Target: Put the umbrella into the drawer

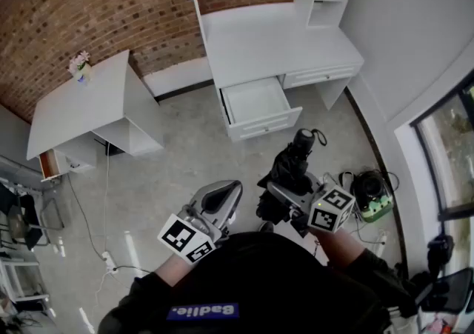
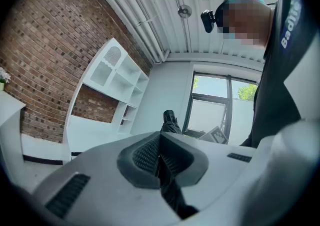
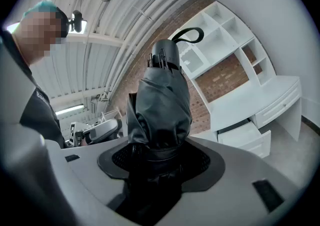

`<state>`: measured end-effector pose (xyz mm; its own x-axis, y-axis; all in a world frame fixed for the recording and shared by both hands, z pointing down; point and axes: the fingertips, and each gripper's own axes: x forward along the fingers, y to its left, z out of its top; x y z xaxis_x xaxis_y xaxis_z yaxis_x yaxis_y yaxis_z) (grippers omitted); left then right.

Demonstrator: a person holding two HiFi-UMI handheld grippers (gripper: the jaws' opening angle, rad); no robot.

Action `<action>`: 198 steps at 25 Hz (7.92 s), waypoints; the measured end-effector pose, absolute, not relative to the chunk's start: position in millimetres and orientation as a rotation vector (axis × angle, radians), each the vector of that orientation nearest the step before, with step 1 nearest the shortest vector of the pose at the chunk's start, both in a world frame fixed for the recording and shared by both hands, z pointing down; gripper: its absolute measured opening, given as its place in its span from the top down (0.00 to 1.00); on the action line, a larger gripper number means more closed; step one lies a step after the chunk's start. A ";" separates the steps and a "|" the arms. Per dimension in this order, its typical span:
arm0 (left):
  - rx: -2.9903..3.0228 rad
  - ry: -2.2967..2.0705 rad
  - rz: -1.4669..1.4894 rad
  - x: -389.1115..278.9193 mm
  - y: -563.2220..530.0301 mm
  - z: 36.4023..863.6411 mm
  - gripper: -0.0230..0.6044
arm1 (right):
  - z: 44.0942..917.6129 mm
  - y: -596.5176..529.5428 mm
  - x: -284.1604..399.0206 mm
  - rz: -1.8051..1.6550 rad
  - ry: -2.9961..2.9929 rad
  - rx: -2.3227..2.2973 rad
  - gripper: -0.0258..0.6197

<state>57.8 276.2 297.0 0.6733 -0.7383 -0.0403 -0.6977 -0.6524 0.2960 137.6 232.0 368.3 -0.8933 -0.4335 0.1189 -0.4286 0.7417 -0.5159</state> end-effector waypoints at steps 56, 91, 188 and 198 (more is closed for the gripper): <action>2.651 -1.030 -0.226 -77.9 2.8 335.4 0.97 | 472.7 -50.2 58.9 -1.306 2.594 -1.140 0.55; 2.426 -1.449 -0.057 -44.8 -159.9 349.5 0.97 | 778.6 -264.2 95.5 -2.271 1.887 -1.407 0.55; 2.713 -0.760 -0.013 -13.7 -38.1 354.3 0.97 | 378.2 -47.8 26.5 -0.261 3.127 -0.898 0.91; 2.717 -0.768 -0.013 -14.1 -38.4 356.2 0.97 | 377.2 -54.8 27.6 -0.282 3.111 -0.881 0.91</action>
<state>-14.1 -38.4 356.2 0.8556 -0.5119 0.0763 -0.5090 -0.8055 0.3034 27.6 -54.8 377.2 -0.8477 -0.5098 0.1469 -0.5279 0.8380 -0.1380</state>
